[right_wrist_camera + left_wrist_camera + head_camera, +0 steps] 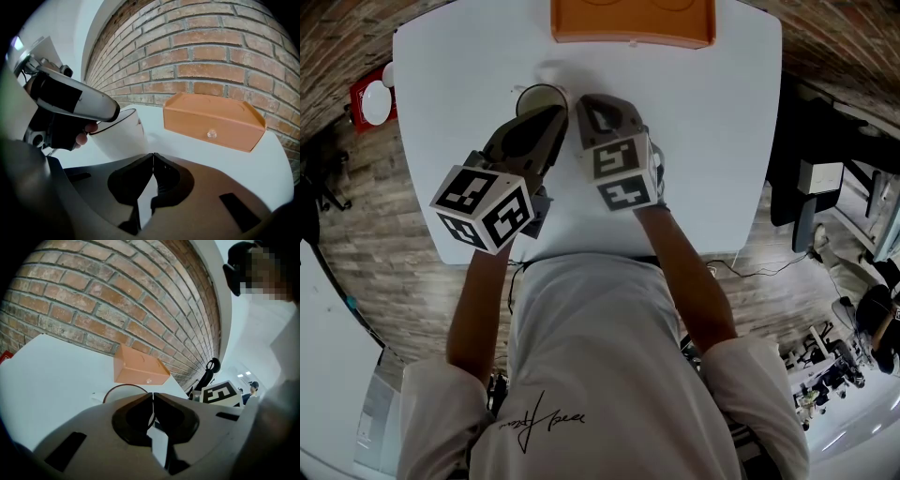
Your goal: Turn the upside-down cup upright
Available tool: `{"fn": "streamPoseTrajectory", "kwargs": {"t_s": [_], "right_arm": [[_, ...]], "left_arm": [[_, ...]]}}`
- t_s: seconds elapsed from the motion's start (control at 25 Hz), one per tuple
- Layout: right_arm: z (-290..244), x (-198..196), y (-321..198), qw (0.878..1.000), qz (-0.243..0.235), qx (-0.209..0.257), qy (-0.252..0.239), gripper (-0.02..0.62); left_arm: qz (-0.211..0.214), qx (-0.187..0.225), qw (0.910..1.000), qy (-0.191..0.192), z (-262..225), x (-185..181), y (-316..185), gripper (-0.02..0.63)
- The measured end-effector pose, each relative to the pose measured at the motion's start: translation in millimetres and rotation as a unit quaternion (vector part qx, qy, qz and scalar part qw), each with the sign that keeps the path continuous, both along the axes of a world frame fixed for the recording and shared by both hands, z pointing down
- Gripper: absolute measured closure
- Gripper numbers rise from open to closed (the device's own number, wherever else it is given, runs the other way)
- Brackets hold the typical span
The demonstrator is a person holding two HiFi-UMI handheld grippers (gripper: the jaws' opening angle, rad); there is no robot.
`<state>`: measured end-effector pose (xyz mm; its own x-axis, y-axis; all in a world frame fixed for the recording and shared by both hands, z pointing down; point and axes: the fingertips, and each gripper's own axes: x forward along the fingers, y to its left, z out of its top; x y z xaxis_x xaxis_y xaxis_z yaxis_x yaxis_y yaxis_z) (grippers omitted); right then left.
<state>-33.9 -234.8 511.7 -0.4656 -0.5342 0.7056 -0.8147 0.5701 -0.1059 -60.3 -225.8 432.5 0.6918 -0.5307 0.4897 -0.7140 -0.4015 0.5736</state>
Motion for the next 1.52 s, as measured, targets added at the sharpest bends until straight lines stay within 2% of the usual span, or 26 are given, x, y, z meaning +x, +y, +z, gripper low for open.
{"fn": "streamPoseTrajectory", "kwargs": {"t_s": [0.56,0.96,1.08,1.52], "right_arm": [[-1,11,4,1.0,-0.004,-0.017,-0.02,0.574],[-19,12,10,0.999,-0.012,-0.009,-0.04,0.574],[-23,18,14,0.999,-0.013,-0.006,-0.042,0.574],[-43,36,29,0.997,-0.029,-0.007,-0.07,0.575]], "left_arm": [[-0.013,-0.006,0.9999,-0.002,1,5,1,0.591],[-0.037,-0.002,0.9993,-0.008,-4,6,16,0.591],[-0.048,0.004,0.9987,-0.019,-6,7,20,0.592],[-0.071,0.014,0.9971,-0.025,-20,13,36,0.595]]}}
